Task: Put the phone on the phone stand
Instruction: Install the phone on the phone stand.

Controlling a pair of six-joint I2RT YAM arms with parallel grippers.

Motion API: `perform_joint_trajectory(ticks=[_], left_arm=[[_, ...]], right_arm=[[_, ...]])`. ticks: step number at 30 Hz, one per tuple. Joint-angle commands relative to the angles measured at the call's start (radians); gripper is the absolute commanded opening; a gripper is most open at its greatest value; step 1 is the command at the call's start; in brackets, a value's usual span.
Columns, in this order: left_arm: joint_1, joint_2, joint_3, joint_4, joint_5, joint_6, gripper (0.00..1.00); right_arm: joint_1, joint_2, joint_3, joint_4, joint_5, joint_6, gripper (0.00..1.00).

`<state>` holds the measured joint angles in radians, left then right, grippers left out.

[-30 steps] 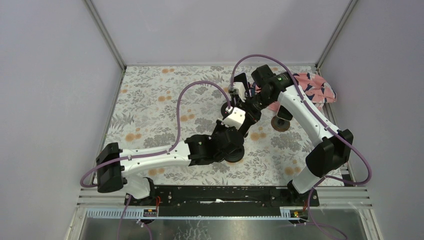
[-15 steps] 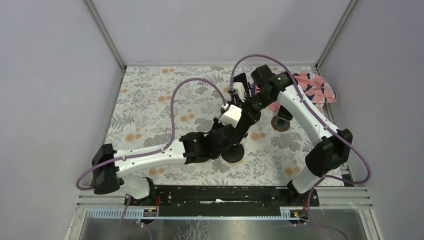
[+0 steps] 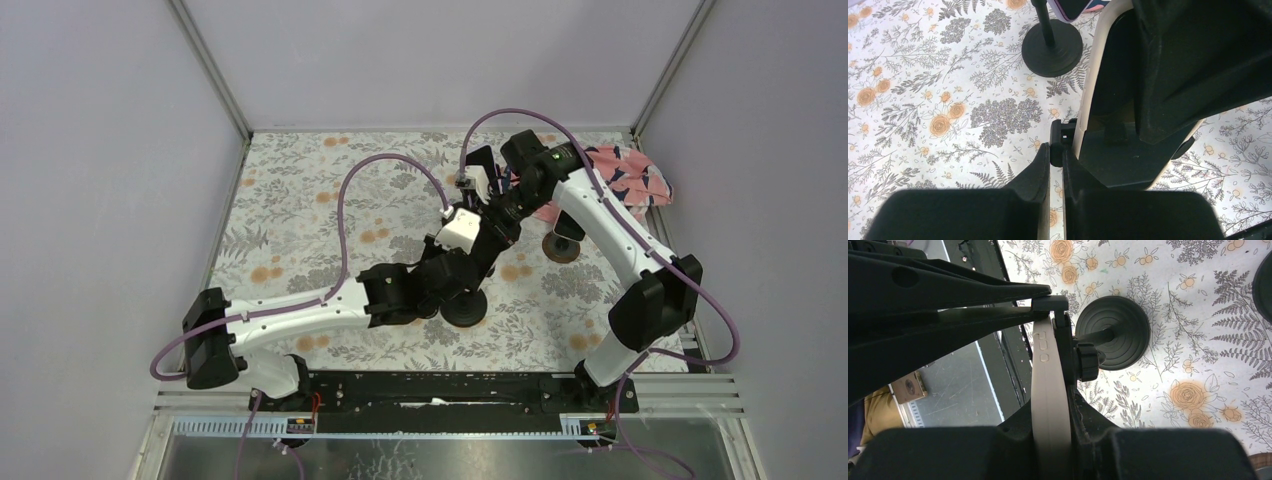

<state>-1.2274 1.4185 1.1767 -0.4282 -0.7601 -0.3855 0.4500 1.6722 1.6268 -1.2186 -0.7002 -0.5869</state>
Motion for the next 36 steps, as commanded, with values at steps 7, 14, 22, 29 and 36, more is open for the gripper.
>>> perform_joint_trajectory(ticks=[7, 14, 22, 29, 36], left_arm=[[-0.033, -0.082, 0.117, -0.285, -0.151, -0.052, 0.23], [-0.040, -0.059, 0.146, -0.308, -0.152, -0.062, 0.25], [-0.041, -0.102, 0.115, -0.291, -0.155, -0.060, 0.33], [-0.040, -0.230, -0.014, -0.139, -0.090, -0.014, 0.45], [-0.040, -0.289, -0.069, -0.089, -0.059, -0.008, 0.49]], right_arm=[[-0.095, 0.173, -0.083, 0.057, 0.875, -0.036, 0.00], [-0.090, 0.173, -0.083, 0.054, 0.874, -0.033, 0.00], [-0.077, 0.163, -0.071, 0.046, 0.854, -0.031, 0.00], [-0.052, 0.127, -0.022, 0.008, 0.762, -0.027, 0.09], [-0.018, 0.100, 0.007, -0.019, 0.703, -0.010, 0.27]])
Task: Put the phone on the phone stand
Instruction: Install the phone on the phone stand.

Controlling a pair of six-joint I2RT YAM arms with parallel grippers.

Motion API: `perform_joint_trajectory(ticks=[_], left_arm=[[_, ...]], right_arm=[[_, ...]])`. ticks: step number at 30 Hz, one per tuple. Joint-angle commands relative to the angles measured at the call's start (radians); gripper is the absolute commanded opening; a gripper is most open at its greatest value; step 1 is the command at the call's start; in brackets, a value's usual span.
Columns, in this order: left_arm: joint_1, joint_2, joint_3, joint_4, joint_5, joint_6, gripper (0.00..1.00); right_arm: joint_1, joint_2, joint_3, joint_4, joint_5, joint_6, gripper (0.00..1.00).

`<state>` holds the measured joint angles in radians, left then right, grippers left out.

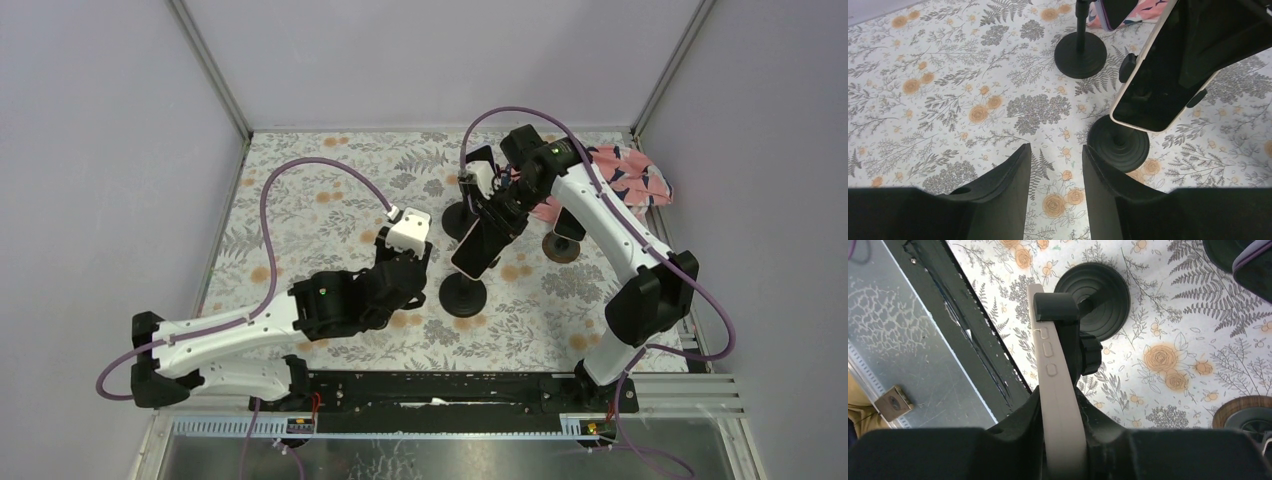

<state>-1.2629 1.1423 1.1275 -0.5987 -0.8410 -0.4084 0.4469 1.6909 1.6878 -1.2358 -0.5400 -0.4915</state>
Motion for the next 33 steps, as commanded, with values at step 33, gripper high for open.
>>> perform_joint_trajectory(ticks=[33], left_arm=[[-0.004, -0.090, -0.148, 0.221, 0.108, 0.046, 0.53]], right_arm=[[0.053, -0.005, 0.025, -0.104, 0.146, -0.159, 0.52]])
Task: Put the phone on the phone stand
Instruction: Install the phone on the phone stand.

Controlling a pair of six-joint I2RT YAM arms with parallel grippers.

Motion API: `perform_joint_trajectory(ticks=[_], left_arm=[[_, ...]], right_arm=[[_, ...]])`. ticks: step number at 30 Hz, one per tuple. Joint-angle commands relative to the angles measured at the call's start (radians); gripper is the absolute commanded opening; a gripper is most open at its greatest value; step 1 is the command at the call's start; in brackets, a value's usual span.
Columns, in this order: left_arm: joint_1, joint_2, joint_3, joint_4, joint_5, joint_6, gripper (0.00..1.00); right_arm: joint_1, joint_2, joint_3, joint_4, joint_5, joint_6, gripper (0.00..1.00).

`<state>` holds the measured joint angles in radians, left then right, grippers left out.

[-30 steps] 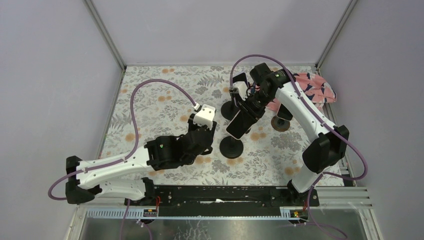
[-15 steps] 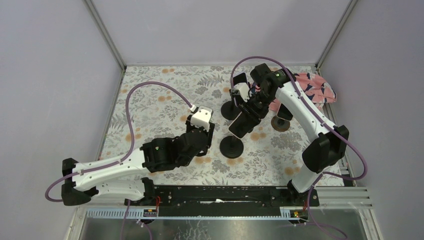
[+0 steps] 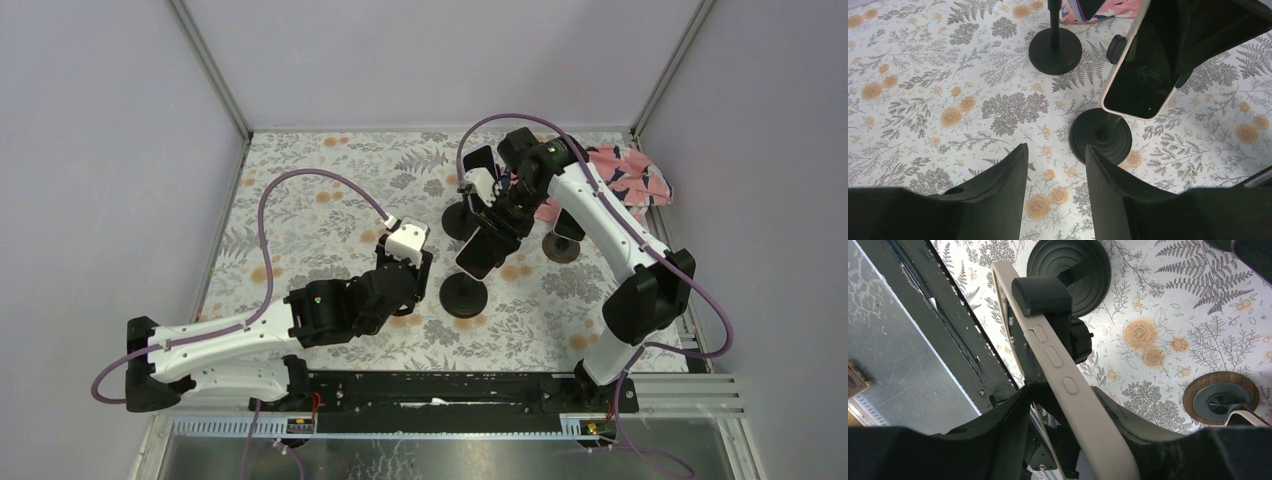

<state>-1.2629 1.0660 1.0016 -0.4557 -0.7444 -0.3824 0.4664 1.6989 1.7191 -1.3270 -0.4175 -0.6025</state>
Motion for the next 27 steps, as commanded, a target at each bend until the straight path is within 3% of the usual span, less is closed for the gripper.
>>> perform_joint_trajectory(ticks=[1, 13, 21, 27], left_arm=[[-0.004, -0.012, -0.026, 0.078, 0.011, 0.021, 0.53], [-0.004, -0.026, -0.047, 0.087, 0.005, 0.019, 0.53], [-0.004, -0.025, -0.044, 0.094, 0.009, 0.023, 0.53], [-0.004, -0.039, -0.043, 0.085, 0.010, 0.019, 0.53]], right_arm=[[0.040, -0.019, -0.006, -0.014, 0.020, -0.048, 0.54], [0.077, -0.056, 0.006, -0.008, -0.016, -0.036, 0.62], [0.075, -0.053, 0.060, -0.002, -0.033, -0.014, 0.81], [0.022, 0.004, 0.128, -0.011, -0.080, 0.002, 0.83]])
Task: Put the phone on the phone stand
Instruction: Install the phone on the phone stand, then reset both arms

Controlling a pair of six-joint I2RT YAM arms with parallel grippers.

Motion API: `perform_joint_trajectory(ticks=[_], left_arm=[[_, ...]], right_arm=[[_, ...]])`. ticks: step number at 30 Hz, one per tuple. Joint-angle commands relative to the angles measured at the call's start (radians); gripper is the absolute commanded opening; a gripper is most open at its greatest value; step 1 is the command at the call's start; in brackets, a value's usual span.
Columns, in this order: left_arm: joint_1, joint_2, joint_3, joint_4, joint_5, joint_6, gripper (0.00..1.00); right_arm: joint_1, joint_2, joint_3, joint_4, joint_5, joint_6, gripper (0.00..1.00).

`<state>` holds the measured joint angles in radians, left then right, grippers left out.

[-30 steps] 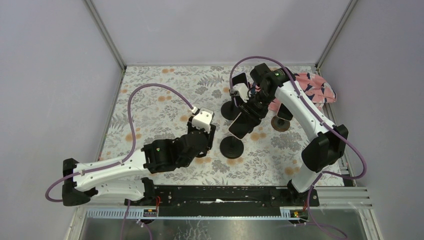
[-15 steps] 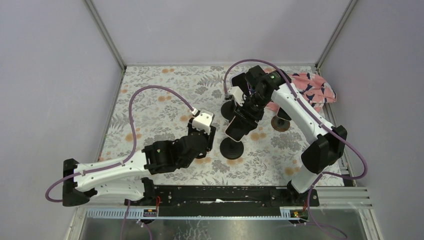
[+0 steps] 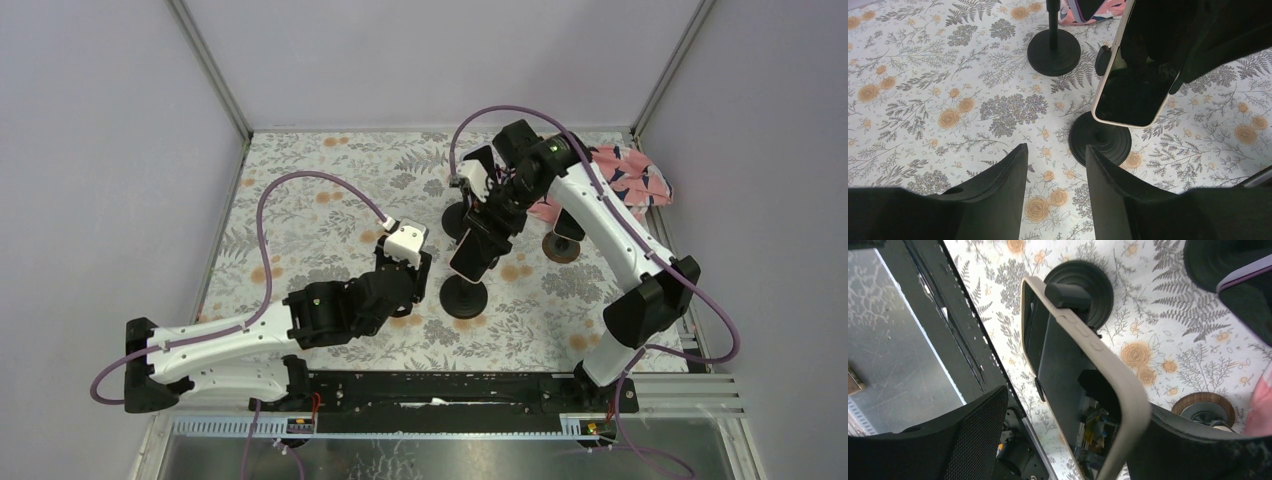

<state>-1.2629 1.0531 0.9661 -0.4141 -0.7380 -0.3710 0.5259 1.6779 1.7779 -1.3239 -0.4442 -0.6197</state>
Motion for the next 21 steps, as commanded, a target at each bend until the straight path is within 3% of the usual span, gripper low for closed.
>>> perform_joint_trajectory(ticks=[1, 10, 18, 21], left_arm=[[-0.005, -0.031, -0.011, 0.044, 0.003, 0.007, 0.53], [-0.005, -0.060, -0.026, 0.068, 0.016, 0.020, 0.55], [0.010, -0.106, -0.043, 0.196, 0.102, 0.087, 0.87], [0.084, -0.124, -0.023, 0.247, 0.210, 0.112, 0.96]], right_arm=[[-0.052, 0.031, 0.081, -0.018, -0.071, 0.017, 0.83], [-0.123, 0.036, 0.158, -0.066, -0.209, -0.031, 0.86], [-0.219, 0.008, 0.255, -0.091, -0.271, -0.062, 0.93], [-0.287, -0.009, 0.313, -0.096, -0.290, -0.072, 0.98]])
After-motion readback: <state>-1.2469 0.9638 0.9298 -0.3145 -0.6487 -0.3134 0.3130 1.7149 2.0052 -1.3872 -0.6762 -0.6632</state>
